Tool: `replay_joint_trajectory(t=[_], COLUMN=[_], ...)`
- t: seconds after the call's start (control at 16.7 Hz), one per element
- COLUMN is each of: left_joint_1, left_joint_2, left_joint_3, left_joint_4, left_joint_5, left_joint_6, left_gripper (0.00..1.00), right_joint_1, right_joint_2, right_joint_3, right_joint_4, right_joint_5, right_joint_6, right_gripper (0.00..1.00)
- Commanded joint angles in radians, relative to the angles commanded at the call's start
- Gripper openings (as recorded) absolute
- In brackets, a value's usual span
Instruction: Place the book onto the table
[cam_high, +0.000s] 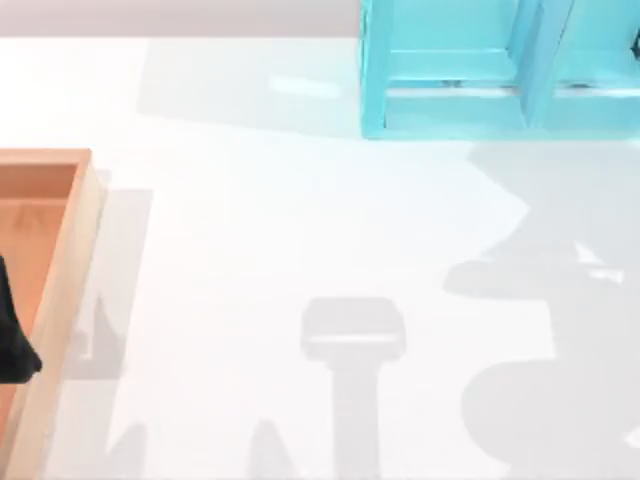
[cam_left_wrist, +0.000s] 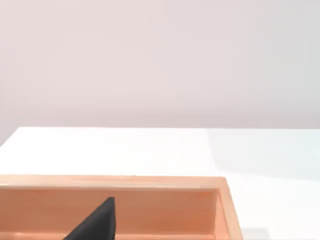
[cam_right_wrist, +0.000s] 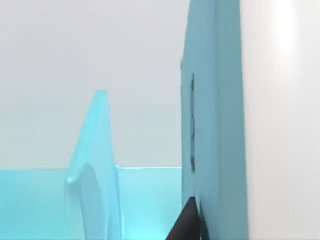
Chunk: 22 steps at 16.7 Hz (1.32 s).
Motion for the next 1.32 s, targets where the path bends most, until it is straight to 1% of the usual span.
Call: replay_joint_trajectory(t=[0.12,0.3,0.66,0.78,0.9,1.02,1.14,1.32], left_joint_1=[0.000,0.000,0.000,0.000,0.000,0.000,0.000,0.000], left_joint_2=[0.000,0.000,0.000,0.000,0.000,0.000,0.000,0.000], left_joint_3=[0.000,0.000,0.000,0.000,0.000,0.000,0.000,0.000], left_joint_4=[0.000,0.000,0.000,0.000,0.000,0.000,0.000,0.000], left_joint_5=[0.000,0.000,0.000,0.000,0.000,0.000,0.000,0.000], left_joint_6=[0.000,0.000,0.000,0.000,0.000,0.000,0.000,0.000], left_gripper=[1.00,1.00,1.00,1.00,1.00,1.00,1.00,1.00], right_joint_1=[-0.030,-0.060,-0.059,-0.037,0.016,0.099,0.209,0.412], right_joint_2=[-0.118,-0.216,-0.222,-0.228,-0.236,-0.240,-0.236,-0.207], right_joint_3=[-0.061,-0.117,-0.125,-0.124,-0.124,-0.129,-0.139,-0.161], right_joint_4=[-0.068,-0.132,-0.140,-0.143,-0.155,-0.178,-0.213,-0.283], right_joint_5=[-0.027,-0.053,-0.056,-0.034,0.018,0.096,0.196,0.378], right_joint_6=[-0.007,-0.014,-0.013,-0.019,-0.033,-0.055,-0.082,-0.133], right_gripper=[0.00,0.00,0.00,0.00,0.00,0.00,0.00,0.00])
